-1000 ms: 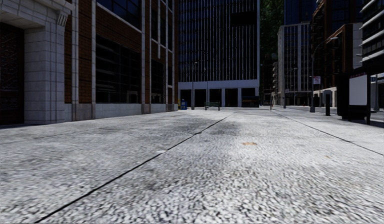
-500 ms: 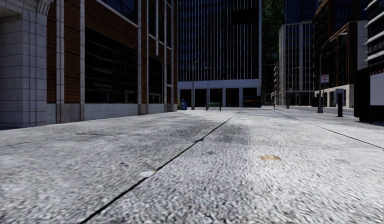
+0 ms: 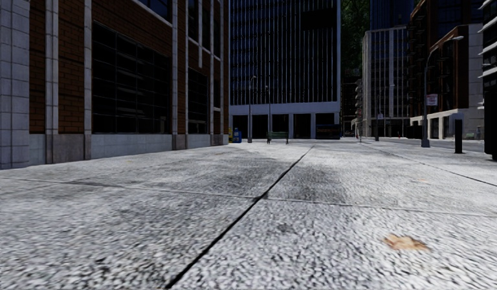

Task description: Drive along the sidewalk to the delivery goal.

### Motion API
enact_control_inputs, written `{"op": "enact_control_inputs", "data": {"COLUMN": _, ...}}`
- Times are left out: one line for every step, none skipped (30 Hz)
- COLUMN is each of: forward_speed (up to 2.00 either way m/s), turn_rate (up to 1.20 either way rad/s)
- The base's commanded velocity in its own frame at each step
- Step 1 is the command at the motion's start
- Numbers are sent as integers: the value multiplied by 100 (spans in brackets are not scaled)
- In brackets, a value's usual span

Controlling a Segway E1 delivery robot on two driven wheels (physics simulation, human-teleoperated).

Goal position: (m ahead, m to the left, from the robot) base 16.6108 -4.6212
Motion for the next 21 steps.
{"op": "enact_control_inputs", "data": {"forward_speed": 200, "turn_rate": 0}}
{"op": "enact_control_inputs", "data": {"forward_speed": 200, "turn_rate": 0}}
{"op": "enact_control_inputs", "data": {"forward_speed": 200, "turn_rate": 0}}
{"op": "enact_control_inputs", "data": {"forward_speed": 200, "turn_rate": 0}}
{"op": "enact_control_inputs", "data": {"forward_speed": 200, "turn_rate": 0}}
{"op": "enact_control_inputs", "data": {"forward_speed": 200, "turn_rate": 0}}
{"op": "enact_control_inputs", "data": {"forward_speed": 200, "turn_rate": 0}}
{"op": "enact_control_inputs", "data": {"forward_speed": 200, "turn_rate": 0}}
{"op": "enact_control_inputs", "data": {"forward_speed": 200, "turn_rate": 0}}
{"op": "enact_control_inputs", "data": {"forward_speed": 200, "turn_rate": 0}}
{"op": "enact_control_inputs", "data": {"forward_speed": 200, "turn_rate": 0}}
{"op": "enact_control_inputs", "data": {"forward_speed": 200, "turn_rate": 0}}
{"op": "enact_control_inputs", "data": {"forward_speed": 200, "turn_rate": 0}}
{"op": "enact_control_inputs", "data": {"forward_speed": 200, "turn_rate": 0}}
{"op": "enact_control_inputs", "data": {"forward_speed": 200, "turn_rate": 0}}
{"op": "enact_control_inputs", "data": {"forward_speed": 200, "turn_rate": 0}}
{"op": "enact_control_inputs", "data": {"forward_speed": 200, "turn_rate": 0}}
{"op": "enact_control_inputs", "data": {"forward_speed": 200, "turn_rate": 0}}
{"op": "enact_control_inputs", "data": {"forward_speed": 200, "turn_rate": 0}}
{"op": "enact_control_inputs", "data": {"forward_speed": 200, "turn_rate": 0}}
{"op": "enact_control_inputs", "data": {"forward_speed": 200, "turn_rate": 0}}
